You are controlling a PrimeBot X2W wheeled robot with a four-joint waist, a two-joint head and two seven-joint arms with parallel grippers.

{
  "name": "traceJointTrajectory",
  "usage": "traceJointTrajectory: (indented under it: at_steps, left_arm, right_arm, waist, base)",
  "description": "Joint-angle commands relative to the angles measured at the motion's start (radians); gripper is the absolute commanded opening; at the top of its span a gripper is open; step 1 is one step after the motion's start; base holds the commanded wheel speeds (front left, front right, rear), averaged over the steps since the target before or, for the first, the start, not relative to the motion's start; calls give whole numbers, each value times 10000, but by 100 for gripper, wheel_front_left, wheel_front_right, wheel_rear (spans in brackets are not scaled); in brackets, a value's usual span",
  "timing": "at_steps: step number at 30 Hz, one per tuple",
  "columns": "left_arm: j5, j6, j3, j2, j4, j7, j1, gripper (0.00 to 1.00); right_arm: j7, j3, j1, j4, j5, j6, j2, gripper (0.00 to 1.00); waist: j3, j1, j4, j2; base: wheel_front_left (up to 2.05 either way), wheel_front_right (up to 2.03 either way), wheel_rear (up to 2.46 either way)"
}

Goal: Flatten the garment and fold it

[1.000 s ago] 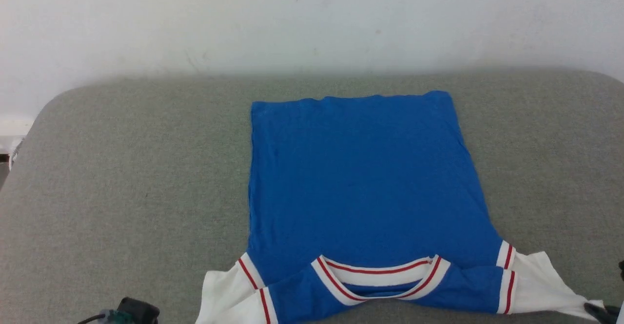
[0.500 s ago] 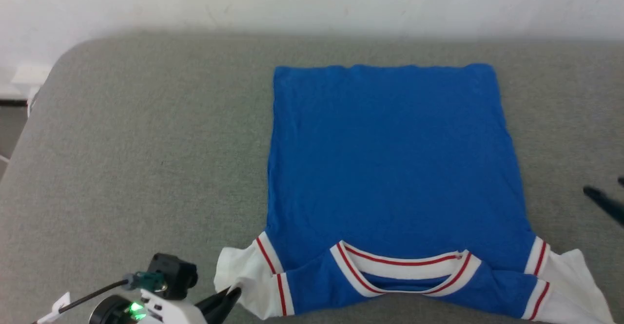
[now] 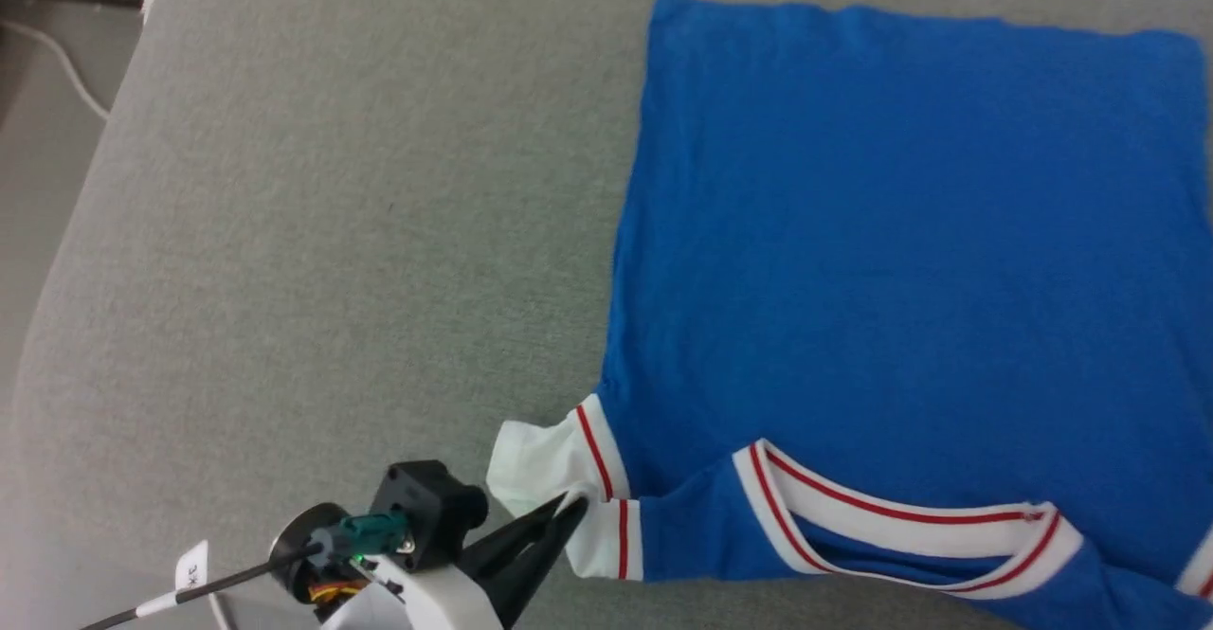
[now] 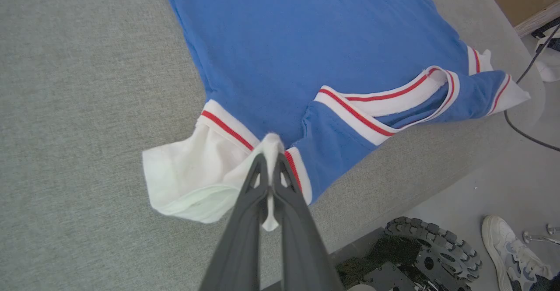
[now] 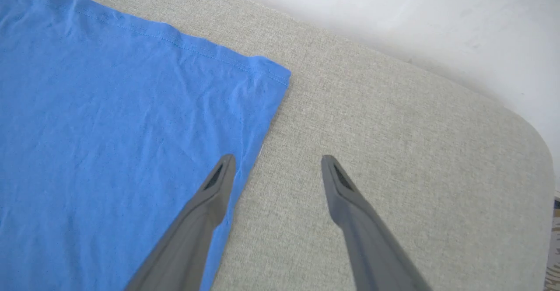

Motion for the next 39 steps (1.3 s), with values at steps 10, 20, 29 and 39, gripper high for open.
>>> traceJointTrajectory:
  at_steps: [10, 20, 29, 39]
  left_arm:
    - [523, -138, -427, -666, -56, -419, -615, 0]
    - [581, -256, -662, -1031, 282, -713, -745, 0]
    - [531, -251, -582, -984, 569, -794, -785, 0]
    - [-52, -76, -210, -886, 915, -917, -421, 0]
  right_arm:
    - [783, 362, -2039, 1734, -1117, -9, -50, 100]
    - [663, 1201, -2118, 2605, -1357, -9, -224, 95]
    - [391, 1626, -1907, 2931, -938, -9, -383, 0]
    - [-548, 2079, -752, 3304, -464, -9, 43, 0]
  waist:
    - [1955, -3, 1799, 0]
    - [2122, -3, 1930, 0]
    - [1786, -3, 1637, 0]
    - [36, -3, 430, 0]
  base:
    - [0, 0, 0]
    - [0, 0, 0]
    - [0, 0, 0]
    - [0, 0, 0]
